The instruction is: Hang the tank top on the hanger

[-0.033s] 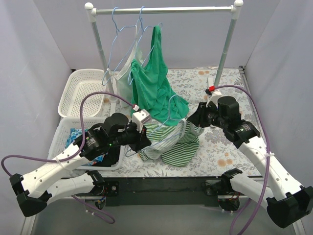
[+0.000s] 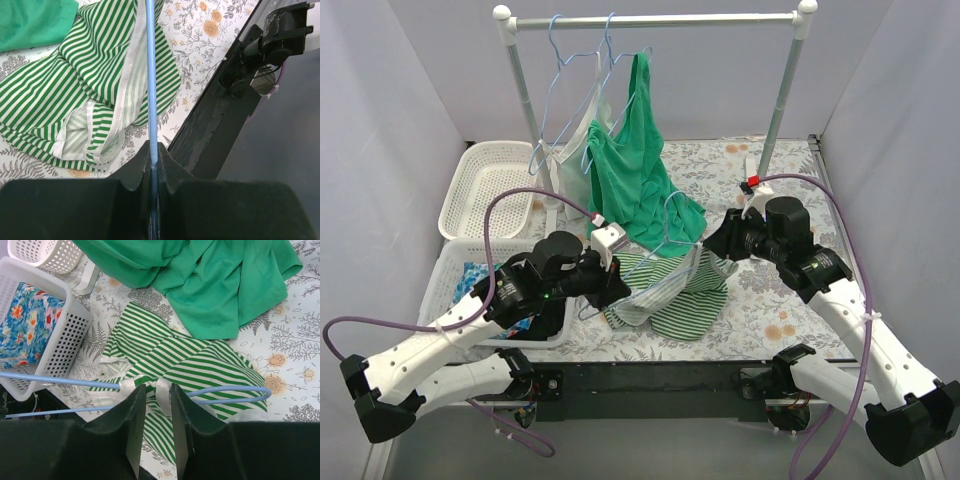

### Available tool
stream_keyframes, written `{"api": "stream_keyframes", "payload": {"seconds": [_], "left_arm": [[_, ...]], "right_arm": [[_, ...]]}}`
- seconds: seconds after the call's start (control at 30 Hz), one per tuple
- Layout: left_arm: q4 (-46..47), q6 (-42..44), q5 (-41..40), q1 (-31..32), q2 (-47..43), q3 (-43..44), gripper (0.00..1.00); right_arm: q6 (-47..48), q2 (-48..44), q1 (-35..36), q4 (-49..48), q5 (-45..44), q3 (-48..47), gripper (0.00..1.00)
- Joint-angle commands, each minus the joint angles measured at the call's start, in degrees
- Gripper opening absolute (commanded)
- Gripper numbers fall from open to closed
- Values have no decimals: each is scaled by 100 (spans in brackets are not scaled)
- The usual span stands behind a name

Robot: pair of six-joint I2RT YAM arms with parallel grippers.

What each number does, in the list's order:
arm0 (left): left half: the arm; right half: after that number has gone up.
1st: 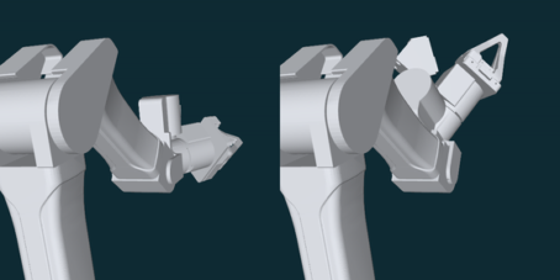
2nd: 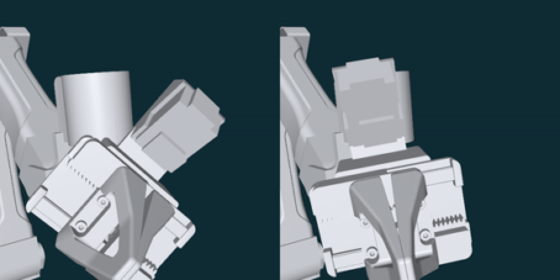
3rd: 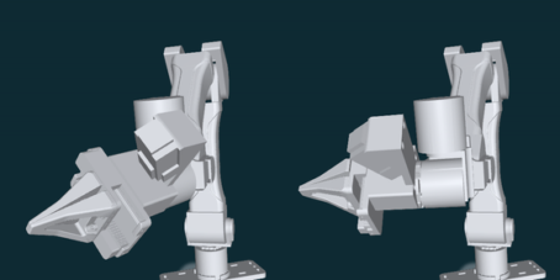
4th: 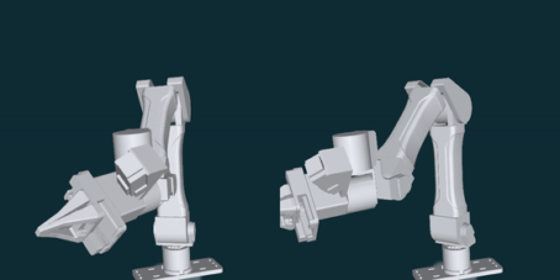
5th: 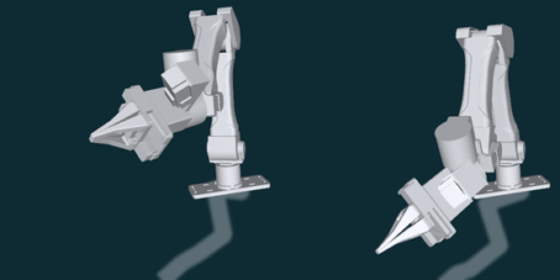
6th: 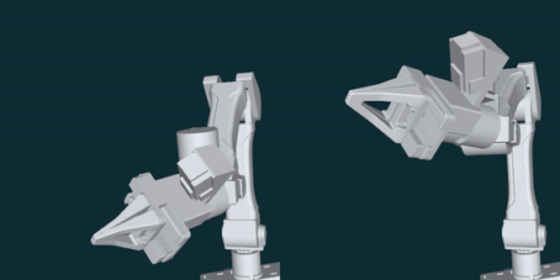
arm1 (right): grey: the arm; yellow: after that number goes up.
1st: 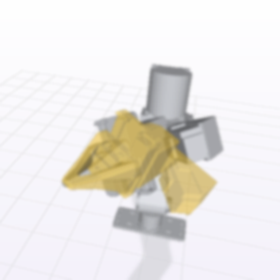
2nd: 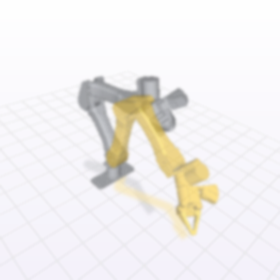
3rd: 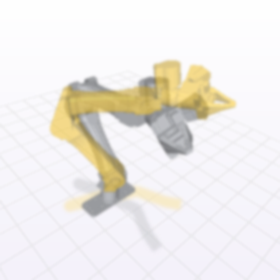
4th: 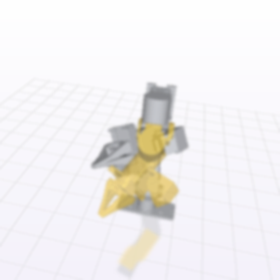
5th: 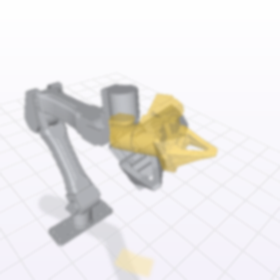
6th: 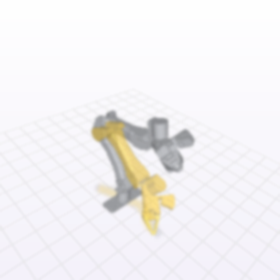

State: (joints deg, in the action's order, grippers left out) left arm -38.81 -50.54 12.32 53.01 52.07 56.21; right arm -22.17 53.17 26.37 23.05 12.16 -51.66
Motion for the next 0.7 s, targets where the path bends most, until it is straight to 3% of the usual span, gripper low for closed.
{"api": "stream_keyframes", "payload": {"seconds": [0.0,0.2,0.33,0.5,0.67], "left_arm": [[1304,-271,130,25,-101,-417,0],[2403,-921,482,33,276,-953,0],[3219,-1264,342,95,654,-1234,0],[3555,-1362,183,183,1067,-1244,0],[3626,-1265,227,297,1357,-1156,0]], "right_arm": [[108,-184,-18,-46,76,15,39],[82,-254,-18,-46,208,33,45],[73,-430,-18,-46,41,77,55],[178,-754,-18,-598,330,296,66],[82,-554,-9,-1153,401,429,68]]}}
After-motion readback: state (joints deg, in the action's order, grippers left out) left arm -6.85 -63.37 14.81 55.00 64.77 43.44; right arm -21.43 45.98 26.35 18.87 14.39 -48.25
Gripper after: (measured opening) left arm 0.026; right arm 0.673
